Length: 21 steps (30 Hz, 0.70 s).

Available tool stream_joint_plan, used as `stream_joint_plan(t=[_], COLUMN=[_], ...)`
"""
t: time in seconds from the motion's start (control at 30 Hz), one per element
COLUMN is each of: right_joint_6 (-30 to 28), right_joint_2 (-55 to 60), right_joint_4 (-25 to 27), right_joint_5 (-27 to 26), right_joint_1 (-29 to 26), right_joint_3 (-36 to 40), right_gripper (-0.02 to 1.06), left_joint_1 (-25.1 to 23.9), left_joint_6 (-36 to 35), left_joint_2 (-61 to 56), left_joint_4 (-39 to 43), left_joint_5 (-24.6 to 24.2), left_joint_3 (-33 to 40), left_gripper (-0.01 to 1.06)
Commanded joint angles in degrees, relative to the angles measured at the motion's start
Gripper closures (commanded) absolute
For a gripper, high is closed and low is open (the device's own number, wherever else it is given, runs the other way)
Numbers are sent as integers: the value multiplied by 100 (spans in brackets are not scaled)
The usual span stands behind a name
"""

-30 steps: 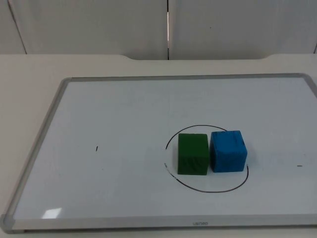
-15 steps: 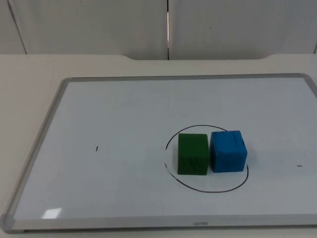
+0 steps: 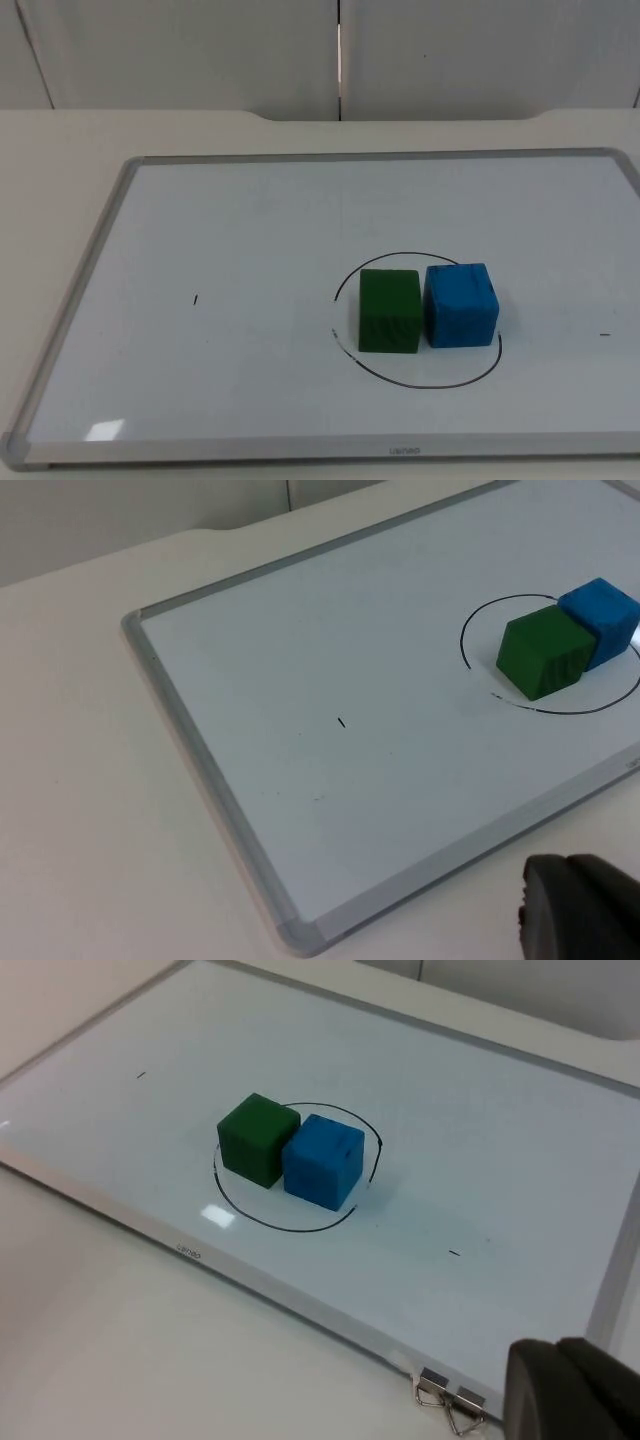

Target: Push the two cubes into the marked area.

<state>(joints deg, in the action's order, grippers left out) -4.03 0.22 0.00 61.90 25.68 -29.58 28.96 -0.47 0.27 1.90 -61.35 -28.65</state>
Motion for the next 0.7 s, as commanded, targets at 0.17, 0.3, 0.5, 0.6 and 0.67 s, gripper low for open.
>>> stream_joint_plan(t=[0.17,0.3,0.5,0.6,0.67], right_joint_6=[403,403,499,487,487], right_joint_2=[-22,-22,-22,-22,-22], right_joint_4=[-303,-303,-292,-281,-281], right_joint_5=[-6,-6,-6,-6,-6], right_joint_1=[16,16,16,16,16], right_joint_3=[13,13,13,13,13], right_gripper=[104,104,104,104,104], left_joint_1=[20,20,20,20,20], left_joint_6=[16,16,16,16,16], left_joint_2=[-27,-27,-27,-27,-27], left_joint_4=[24,24,24,24,24], left_joint_5=[-22,-22,-22,-22,-22], left_joint_3=[27,27,27,27,27], left_gripper=[105,105,105,105,105])
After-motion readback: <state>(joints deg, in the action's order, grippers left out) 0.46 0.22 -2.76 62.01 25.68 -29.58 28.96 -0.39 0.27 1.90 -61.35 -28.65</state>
